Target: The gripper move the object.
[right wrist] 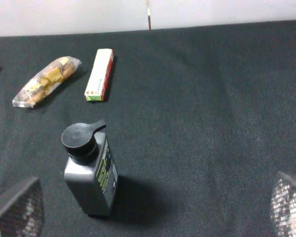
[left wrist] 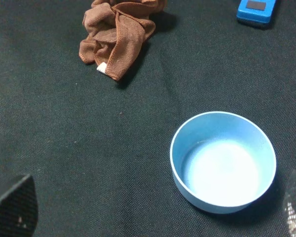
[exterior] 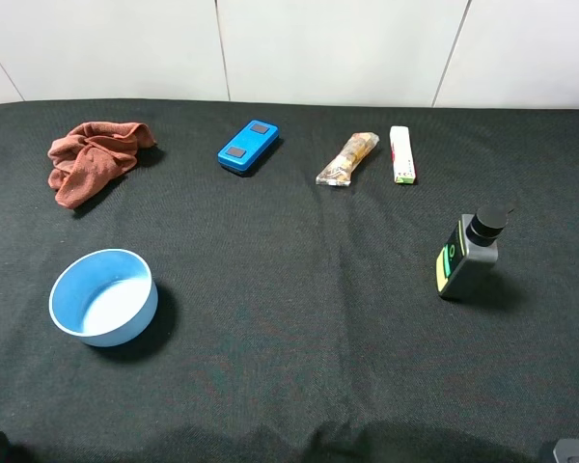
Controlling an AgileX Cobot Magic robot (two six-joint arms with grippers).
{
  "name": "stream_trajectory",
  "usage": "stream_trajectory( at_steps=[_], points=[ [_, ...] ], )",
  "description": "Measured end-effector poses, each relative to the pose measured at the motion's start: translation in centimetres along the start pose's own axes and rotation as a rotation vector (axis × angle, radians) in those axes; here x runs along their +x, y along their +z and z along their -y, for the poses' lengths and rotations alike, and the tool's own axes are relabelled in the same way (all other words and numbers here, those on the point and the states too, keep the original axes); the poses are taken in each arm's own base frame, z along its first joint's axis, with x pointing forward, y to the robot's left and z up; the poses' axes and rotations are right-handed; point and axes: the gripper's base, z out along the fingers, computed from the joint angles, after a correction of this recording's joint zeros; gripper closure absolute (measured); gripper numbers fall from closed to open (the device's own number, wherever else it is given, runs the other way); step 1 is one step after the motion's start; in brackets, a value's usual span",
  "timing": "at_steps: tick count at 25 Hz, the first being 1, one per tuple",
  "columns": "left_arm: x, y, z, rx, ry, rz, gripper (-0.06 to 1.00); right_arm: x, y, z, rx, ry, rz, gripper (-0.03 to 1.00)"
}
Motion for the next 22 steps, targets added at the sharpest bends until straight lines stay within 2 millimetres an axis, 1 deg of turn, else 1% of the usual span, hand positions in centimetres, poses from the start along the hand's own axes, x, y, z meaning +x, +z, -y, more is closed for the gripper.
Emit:
stream_trajectory(
  at_steps=[22],
  points=[
    [0.0, 0.0, 0.0, 0.0, 0.0, 0.0, -0.05, -0.01, 0.01, 0.0, 0.0, 0.0, 0.002, 0.27]
  ],
)
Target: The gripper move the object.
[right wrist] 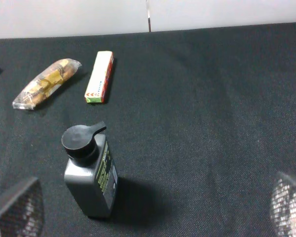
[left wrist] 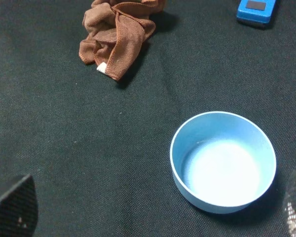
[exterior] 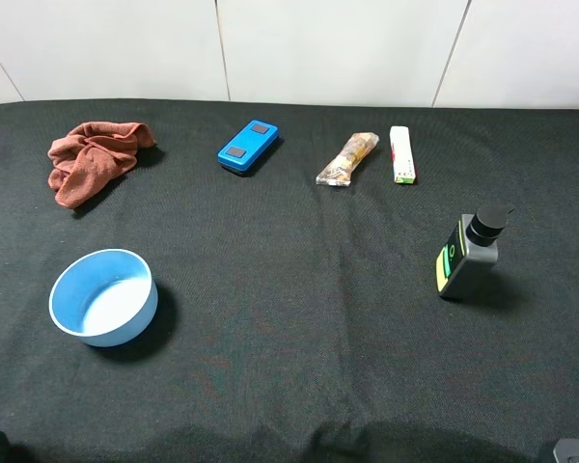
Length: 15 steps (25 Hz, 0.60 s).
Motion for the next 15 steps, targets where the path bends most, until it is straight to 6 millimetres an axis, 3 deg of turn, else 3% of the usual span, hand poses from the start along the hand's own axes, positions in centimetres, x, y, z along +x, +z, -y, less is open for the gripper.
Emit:
stream_trajectory(
  at_steps=[15],
  points=[
    [0.0, 0.0, 0.0, 0.0, 0.0, 0.0, -0.05, 0.01, -0.02, -0.03, 0.043, 0.02, 0.002, 0.27]
  ],
)
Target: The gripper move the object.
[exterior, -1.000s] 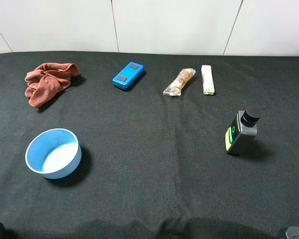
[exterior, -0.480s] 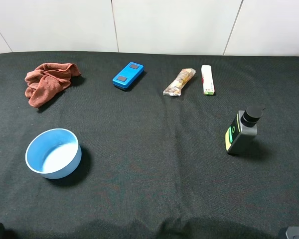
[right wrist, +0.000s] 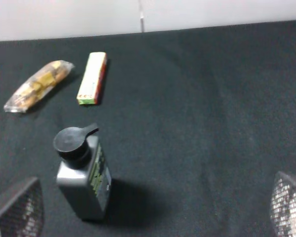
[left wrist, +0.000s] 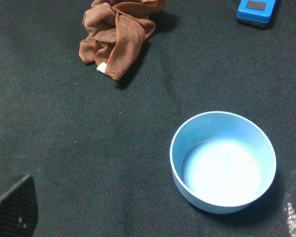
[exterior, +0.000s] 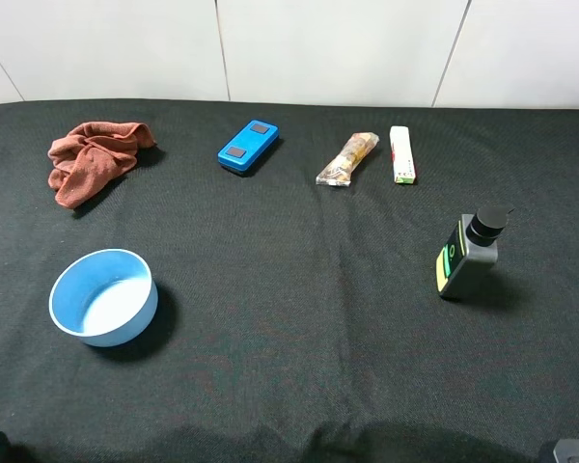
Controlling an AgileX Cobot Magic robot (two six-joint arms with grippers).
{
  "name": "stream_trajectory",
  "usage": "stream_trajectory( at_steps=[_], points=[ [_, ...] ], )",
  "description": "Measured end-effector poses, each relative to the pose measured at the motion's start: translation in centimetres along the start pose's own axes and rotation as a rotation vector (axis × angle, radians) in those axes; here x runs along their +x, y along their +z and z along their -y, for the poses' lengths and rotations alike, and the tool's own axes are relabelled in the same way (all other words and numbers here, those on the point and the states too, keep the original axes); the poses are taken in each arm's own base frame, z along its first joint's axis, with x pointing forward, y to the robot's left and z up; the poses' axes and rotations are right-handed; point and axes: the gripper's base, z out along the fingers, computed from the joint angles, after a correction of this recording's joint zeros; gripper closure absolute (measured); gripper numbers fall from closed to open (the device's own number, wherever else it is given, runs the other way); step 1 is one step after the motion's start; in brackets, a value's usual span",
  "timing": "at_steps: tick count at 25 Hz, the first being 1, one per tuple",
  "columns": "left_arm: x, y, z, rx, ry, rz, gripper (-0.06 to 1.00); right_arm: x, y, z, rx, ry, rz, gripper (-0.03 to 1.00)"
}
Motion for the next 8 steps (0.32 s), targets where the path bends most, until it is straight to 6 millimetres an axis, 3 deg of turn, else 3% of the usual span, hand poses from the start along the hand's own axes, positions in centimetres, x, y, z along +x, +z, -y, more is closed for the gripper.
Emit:
stream_trajectory(
  at_steps=[8],
  points=[
    [0.0, 0.0, 0.0, 0.0, 0.0, 0.0, -0.05, 0.01, -0.03, -0.04, 0.073, 0.034, 0.004, 0.27]
  ],
)
